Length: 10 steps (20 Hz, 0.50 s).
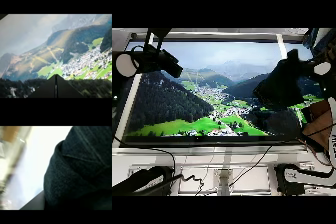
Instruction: Fold the clothes and pants, and hang the long-sleeved shirts on hangers.
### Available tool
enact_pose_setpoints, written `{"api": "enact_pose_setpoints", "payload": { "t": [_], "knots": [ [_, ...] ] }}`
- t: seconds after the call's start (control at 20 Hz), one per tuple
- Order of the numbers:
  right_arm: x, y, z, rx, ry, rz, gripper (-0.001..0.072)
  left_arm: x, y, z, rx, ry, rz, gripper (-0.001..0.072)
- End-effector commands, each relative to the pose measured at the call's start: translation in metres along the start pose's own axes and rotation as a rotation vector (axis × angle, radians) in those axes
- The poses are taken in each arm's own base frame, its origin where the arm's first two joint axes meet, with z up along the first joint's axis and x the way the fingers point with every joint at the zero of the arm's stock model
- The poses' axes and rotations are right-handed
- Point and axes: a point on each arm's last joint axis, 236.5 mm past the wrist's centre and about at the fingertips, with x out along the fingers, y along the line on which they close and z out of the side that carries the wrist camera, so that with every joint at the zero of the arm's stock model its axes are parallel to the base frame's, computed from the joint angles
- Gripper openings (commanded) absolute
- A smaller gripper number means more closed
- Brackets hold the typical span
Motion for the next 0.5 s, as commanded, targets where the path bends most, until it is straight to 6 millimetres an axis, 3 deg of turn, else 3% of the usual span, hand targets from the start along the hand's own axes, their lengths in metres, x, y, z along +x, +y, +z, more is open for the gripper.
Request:
{"api": "enact_pose_setpoints", "payload": {
  "t": [0.0, 0.05, 0.1, 0.3, 0.45],
  "knots": [
    [0.003, -0.054, -0.040, -0.043, 0.152, -0.207, 0.0252, 0.005, -0.001, -0.004, -0.001, 0.014, -0.006, 0.0024],
    [0.000, -0.062, -0.047, -0.050, 0.184, -0.242, 0.0526, 0.007, -0.002, -0.005, -0.001, 0.018, -0.009, 0.0024],
    [-0.002, -0.069, -0.052, -0.061, 0.208, -0.273, 0.0697, 0.009, -0.002, -0.006, -0.002, 0.021, -0.011, 0.0024],
    [-0.019, -0.109, -0.050, -0.117, 0.243, -0.427, 0.0675, 0.011, -0.002, -0.007, -0.001, 0.025, -0.012, 0.0024],
    [-0.058, -0.170, -0.021, -0.188, 0.229, -0.680, 0.0676, 0.011, -0.002, -0.007, -0.001, 0.025, -0.012, 0.0025]
  ]
}}
